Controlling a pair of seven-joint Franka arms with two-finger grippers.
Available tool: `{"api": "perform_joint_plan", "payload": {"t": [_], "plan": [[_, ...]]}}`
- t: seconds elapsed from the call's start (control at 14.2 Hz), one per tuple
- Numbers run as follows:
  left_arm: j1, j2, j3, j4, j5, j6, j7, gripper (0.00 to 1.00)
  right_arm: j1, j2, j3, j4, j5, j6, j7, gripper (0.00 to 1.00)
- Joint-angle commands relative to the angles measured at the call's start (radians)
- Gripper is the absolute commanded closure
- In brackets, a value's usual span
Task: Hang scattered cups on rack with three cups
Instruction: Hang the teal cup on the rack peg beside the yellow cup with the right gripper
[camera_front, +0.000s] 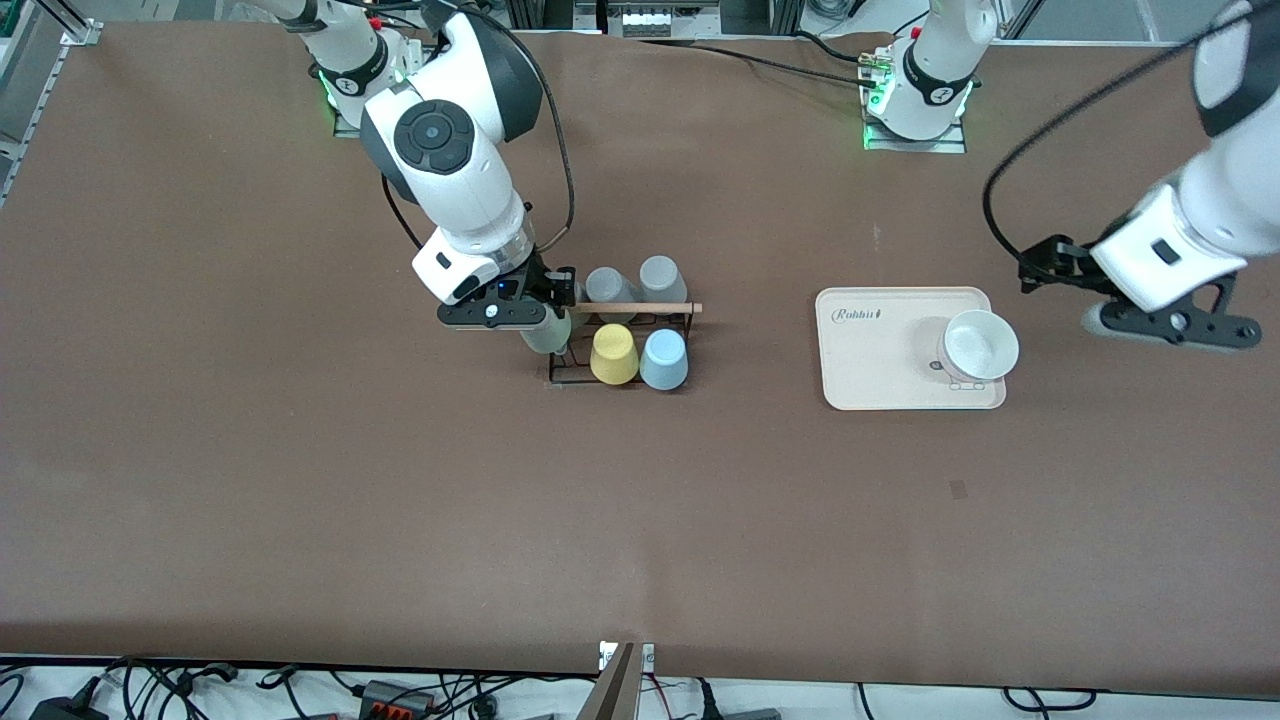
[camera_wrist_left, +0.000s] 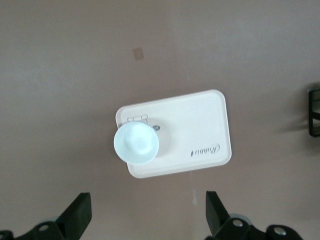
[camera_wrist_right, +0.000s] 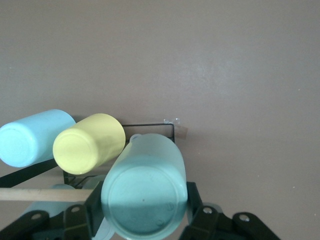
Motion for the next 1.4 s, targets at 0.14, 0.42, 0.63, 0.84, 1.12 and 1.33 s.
{"api": "perform_joint_plan", "payload": {"t": [0.14, 0.42, 0.63, 0.84, 1.12, 1.33], "plan": [[-0.069, -0.174, 0.152, -0.216, -0.091, 0.168, 0.014, 0.0, 0.016, 0.026, -0.002, 0.03, -0.01, 0.015, 0.013, 0.73], [-0.067, -0.159, 0.146, -0.19, -0.076, 0.131, 0.005, 0.0, 0.016, 0.014, -0.003, 0.073, -0.013, -0.03, 0.012, 0.73], [-0.067, -0.156, 0.145, -0.165, -0.076, 0.131, 0.005, 0.0, 0.016, 0.014, -0.005, 0.081, -0.065, -0.03, 0.018, 0.74], [-0.066, -0.153, 0.151, -0.164, -0.077, 0.131, 0.003, 0.0, 0.017, 0.019, -0.005, 0.074, -0.104, -0.027, 0.036, 0.74], [-0.067, -0.124, 0.151, -0.164, -0.077, 0.138, 0.003, 0.0, 0.026, 0.028, -0.005, 0.073, -0.164, -0.004, 0.08, 0.74], [-0.067, -0.125, 0.148, -0.164, -0.077, 0.137, 0.003, 0.0, 0.037, 0.045, -0.005, 0.071, -0.173, 0.025, 0.094, 0.73]]}}
